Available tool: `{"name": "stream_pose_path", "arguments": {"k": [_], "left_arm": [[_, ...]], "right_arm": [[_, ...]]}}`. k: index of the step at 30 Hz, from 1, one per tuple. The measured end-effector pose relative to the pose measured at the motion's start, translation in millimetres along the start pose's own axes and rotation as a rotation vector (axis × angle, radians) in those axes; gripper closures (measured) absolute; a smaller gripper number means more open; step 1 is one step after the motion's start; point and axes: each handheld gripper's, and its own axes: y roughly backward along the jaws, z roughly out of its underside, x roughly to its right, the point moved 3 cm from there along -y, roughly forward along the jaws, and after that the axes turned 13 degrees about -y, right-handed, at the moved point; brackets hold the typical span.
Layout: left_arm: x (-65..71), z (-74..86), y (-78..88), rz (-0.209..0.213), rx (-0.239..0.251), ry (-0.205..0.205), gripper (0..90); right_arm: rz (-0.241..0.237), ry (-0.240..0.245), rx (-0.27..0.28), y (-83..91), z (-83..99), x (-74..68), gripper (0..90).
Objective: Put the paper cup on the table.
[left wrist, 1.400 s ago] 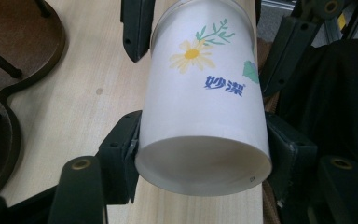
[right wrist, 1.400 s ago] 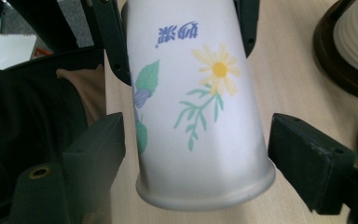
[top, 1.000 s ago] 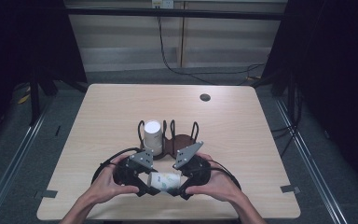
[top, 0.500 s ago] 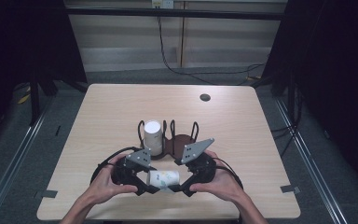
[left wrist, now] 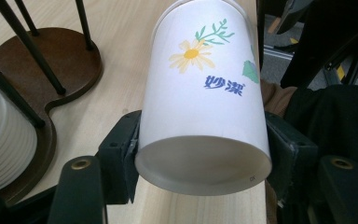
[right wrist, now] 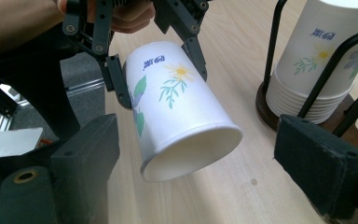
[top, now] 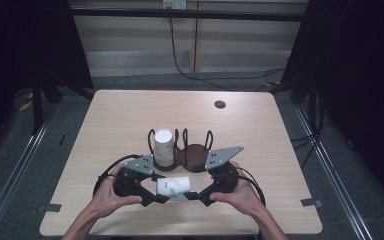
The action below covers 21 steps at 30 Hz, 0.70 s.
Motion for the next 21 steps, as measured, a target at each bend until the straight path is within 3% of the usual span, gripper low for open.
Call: {"name": "stream_pose_path", "arguments": {"k": [6, 11, 16, 21], "left_arm": [[-1.1, -1.0, 4.2, -0.006, 0.05, 0.005, 37.1], [-0.8, -3.7, 10.1, -0.011, 0.1, 0.019, 37.0], [-1.1, -4.3, 13.0, -0.013, 0.113, 0.012, 37.0], [-1.2, -6.7, 18.3, -0.048, 0.153, 0.004, 37.1]], "right_arm": [[-0.016, -0.015, 0.032, 1.8, 0.3, 1.1, 13.7], [-0.028, -0.034, 0.088, 5.8, 0.5, 3.9, 14.1], [-0.036, -0.042, 0.106, 5.8, 1.6, 5.2, 13.5], [-0.061, -0.054, 0.108, 3.5, 2.8, 5.8, 13.8]]}}
